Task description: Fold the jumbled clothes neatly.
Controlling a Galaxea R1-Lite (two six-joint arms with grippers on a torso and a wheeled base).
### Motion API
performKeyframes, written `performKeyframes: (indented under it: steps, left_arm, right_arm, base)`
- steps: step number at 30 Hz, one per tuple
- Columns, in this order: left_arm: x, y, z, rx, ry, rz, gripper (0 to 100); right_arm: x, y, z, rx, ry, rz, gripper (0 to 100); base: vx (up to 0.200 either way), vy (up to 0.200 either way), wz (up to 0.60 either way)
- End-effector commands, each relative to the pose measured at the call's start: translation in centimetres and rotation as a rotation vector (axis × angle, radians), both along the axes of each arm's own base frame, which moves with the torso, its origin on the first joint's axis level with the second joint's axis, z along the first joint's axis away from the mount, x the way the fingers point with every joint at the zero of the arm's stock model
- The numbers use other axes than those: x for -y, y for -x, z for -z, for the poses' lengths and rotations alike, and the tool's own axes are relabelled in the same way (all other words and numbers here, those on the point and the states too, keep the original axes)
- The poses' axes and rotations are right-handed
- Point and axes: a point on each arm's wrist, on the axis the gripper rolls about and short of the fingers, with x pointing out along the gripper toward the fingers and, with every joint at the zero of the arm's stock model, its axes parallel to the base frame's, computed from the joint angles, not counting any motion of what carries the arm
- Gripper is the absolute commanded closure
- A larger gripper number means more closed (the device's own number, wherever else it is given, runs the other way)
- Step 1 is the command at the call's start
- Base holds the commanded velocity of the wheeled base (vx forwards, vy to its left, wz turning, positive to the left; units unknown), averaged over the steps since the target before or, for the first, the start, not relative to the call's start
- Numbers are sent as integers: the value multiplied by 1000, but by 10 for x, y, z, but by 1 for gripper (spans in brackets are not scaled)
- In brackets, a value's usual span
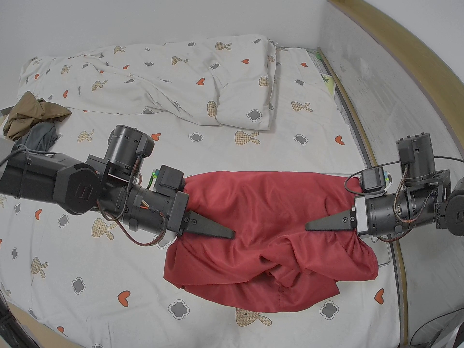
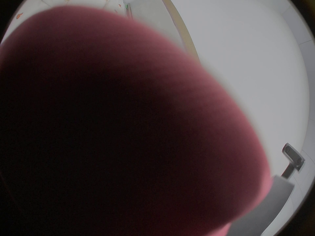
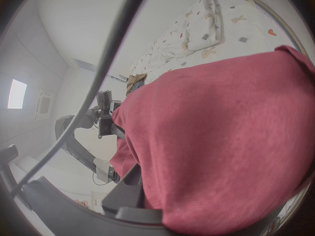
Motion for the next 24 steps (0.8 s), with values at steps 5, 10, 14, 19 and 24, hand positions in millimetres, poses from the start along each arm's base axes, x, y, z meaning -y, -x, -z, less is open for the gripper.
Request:
performKeyframes:
  steps: [5, 10, 14, 19, 24]
  left_arm:
    - [22, -6, -2, 25, 12, 50, 100]
    - [41, -15, 1, 34, 17, 85, 100]
    - [52, -21, 6, 37, 19, 104, 100]
    - [66, -31, 8, 50, 28, 119, 100]
    - [77, -39, 7, 68, 39, 131, 100]
  right_arm:
    - [16, -7, -4, 24, 9, 88, 100]
    - [34, -16, -1, 21, 14, 160, 100]
    - [44, -20, -2, 27, 13, 198, 100]
    - [57, -26, -7, 48, 8, 250, 100]
    - [63, -29, -8, 54, 8, 273, 100]
  base:
    - [0, 0, 0]
    - [0, 0, 0]
    - [0, 0, 0]
    - [0, 0, 0]
    - [0, 0, 0]
